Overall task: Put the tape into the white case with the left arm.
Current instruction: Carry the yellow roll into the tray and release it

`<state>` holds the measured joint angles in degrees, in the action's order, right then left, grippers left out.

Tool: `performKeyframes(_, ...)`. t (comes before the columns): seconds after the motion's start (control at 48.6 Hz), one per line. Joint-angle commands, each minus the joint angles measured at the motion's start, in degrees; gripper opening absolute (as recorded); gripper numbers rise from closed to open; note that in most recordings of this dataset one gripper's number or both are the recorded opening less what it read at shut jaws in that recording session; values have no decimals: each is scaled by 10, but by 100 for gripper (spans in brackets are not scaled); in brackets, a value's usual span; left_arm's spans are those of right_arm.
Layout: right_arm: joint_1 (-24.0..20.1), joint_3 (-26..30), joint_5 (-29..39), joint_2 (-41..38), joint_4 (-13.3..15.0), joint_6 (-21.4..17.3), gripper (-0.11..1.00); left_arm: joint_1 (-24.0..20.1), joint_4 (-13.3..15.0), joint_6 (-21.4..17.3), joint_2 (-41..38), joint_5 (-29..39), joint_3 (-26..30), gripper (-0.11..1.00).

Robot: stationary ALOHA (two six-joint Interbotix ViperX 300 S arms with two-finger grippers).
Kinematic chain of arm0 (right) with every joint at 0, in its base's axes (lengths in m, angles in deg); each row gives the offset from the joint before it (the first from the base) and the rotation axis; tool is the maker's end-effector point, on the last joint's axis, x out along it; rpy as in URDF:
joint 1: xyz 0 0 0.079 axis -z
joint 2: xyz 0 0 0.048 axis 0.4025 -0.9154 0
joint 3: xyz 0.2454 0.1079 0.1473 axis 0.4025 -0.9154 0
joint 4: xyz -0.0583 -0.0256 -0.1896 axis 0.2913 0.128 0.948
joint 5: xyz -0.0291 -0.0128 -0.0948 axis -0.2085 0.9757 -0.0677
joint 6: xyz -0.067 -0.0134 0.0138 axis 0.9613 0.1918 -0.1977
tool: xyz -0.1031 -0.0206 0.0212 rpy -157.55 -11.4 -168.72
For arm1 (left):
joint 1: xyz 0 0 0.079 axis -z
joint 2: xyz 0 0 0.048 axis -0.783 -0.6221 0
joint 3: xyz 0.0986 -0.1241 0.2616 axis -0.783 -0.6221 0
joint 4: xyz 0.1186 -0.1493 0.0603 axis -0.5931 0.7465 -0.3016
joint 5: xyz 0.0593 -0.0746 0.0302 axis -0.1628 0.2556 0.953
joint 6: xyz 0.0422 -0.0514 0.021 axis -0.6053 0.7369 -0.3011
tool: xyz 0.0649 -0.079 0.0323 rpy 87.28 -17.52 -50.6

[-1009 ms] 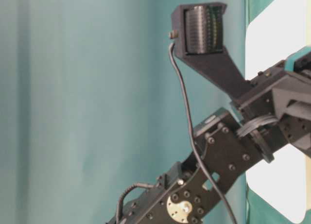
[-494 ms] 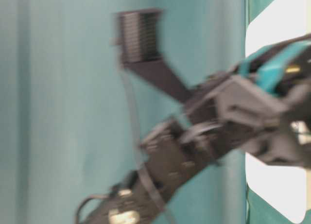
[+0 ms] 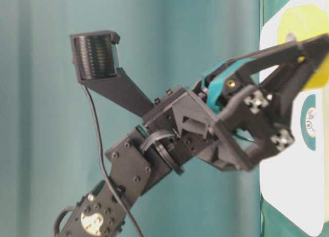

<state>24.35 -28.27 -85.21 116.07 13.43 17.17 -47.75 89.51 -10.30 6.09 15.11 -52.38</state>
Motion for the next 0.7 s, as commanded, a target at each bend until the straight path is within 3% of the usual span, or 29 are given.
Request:
performKeyframes(0.0, 0, 6, -6, -3, 1, -1, -9, -20, -1, -11, 18, -6, 13, 27)
performKeyframes(0.68, 0, 6, -6, -3, 1, -1, -9, -110, -1, -64, -47, -18, 66, 27)
